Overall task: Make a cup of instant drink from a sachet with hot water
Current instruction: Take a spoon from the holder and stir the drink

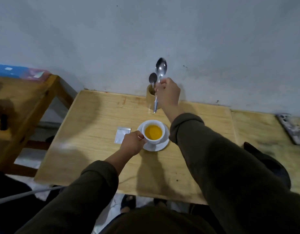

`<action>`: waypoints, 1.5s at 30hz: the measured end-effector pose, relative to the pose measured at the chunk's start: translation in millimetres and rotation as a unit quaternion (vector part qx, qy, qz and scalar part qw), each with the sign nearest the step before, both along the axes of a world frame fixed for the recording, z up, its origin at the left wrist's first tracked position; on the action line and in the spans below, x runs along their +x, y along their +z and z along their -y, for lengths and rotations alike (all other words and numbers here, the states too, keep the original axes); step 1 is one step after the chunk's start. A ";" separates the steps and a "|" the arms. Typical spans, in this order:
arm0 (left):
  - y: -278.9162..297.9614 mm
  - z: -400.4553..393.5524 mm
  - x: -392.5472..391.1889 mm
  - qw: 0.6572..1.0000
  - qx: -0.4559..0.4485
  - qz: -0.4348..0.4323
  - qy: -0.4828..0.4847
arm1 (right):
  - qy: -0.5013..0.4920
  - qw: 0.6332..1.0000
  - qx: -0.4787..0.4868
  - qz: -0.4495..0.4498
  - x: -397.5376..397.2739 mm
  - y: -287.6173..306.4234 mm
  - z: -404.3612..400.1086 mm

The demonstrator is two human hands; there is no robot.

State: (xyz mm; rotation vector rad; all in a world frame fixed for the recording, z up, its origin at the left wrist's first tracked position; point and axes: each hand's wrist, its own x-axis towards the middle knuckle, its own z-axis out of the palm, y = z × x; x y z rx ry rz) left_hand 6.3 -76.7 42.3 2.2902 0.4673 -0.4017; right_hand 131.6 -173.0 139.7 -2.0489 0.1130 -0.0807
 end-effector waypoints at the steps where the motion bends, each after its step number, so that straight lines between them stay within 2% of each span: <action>1: 0.2 -1.3 0.4 1.000 -0.006 0.004 -0.003 | -0.018 1.000 0.014 -0.014 -10.2 -2.1 1.5; 8: -0.5 -8.6 1.2 0.999 -0.033 0.008 -0.037 | -0.089 0.978 0.127 -0.142 -74.1 -23.0 10.9; 12: -0.6 -10.3 2.1 0.998 -0.030 0.003 -0.048 | -0.081 0.959 0.223 -0.156 -100.0 -26.5 11.8; 14: -0.7 -11.6 2.8 0.998 -0.043 -0.005 -0.042 | -0.058 0.976 0.177 -0.112 -112.0 -26.0 12.2; 18: -1.2 -11.8 1.0 0.997 -0.063 -0.007 -0.044 | -0.045 0.998 0.022 -0.027 -130.4 -26.4 8.9; 26: 2.2 -14.3 5.8 0.995 -0.076 -0.001 -0.060 | -0.031 0.991 -0.117 -0.053 -129.8 -39.3 9.6; 30: 2.1 -14.9 3.5 0.995 -0.084 0.007 -0.054 | 0.004 0.985 -0.165 -0.051 -128.3 -42.1 17.6; 45: 11.0 -5.6 3.4 0.998 -0.045 -0.004 -0.041 | 0.091 0.974 -0.201 -0.057 -107.6 -55.3 34.5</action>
